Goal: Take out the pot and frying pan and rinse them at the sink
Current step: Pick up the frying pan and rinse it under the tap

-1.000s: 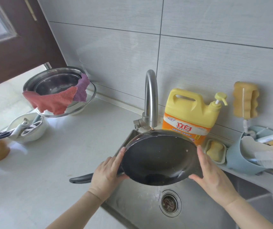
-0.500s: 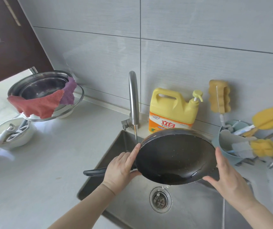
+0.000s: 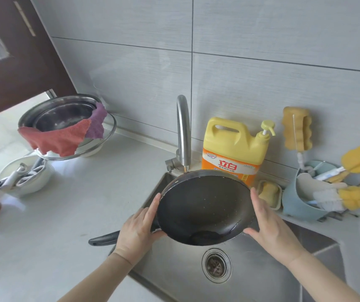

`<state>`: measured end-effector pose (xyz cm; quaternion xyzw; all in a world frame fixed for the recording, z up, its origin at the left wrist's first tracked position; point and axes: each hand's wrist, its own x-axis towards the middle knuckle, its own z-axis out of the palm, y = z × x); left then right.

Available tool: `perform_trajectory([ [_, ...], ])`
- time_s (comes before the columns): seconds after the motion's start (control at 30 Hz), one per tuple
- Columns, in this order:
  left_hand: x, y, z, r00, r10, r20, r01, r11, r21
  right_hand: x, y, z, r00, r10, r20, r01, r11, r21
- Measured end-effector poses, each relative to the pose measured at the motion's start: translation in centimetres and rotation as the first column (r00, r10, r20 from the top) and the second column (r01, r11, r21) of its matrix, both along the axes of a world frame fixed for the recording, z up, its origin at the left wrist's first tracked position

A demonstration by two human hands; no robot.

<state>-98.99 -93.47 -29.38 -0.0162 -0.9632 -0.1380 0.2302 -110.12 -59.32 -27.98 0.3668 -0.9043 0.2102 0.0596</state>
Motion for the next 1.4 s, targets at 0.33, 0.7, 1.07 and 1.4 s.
perform_trajectory([
  [0.33, 4.3, -5.6, -0.6, 0.988, 0.138, 0.066, -0.142, 0.987, 0.073, -0.1, -7.6, -0.4, 0.992, 0.126, -0.019, -0.125, 0.991, 0.041],
  [0.7, 2.0, -2.9, -0.9, 0.995, 0.095, 0.012, -0.095, 0.995, -0.002, -0.7, -4.5, -0.4, 0.998, 0.062, -0.023, -0.061, 0.997, 0.043],
  [1.07, -1.7, 1.2, -0.5, 0.999, -0.021, 0.024, 0.018, 0.993, 0.120, -0.4, 1.7, 0.5, 0.992, -0.118, 0.036, 0.116, 0.992, 0.046],
  [1.4, 1.1, -2.1, -0.5, 0.994, 0.082, 0.068, -0.089, 0.991, 0.104, -0.5, -2.4, 0.3, 0.999, 0.035, 0.019, -0.036, 0.997, 0.065],
])
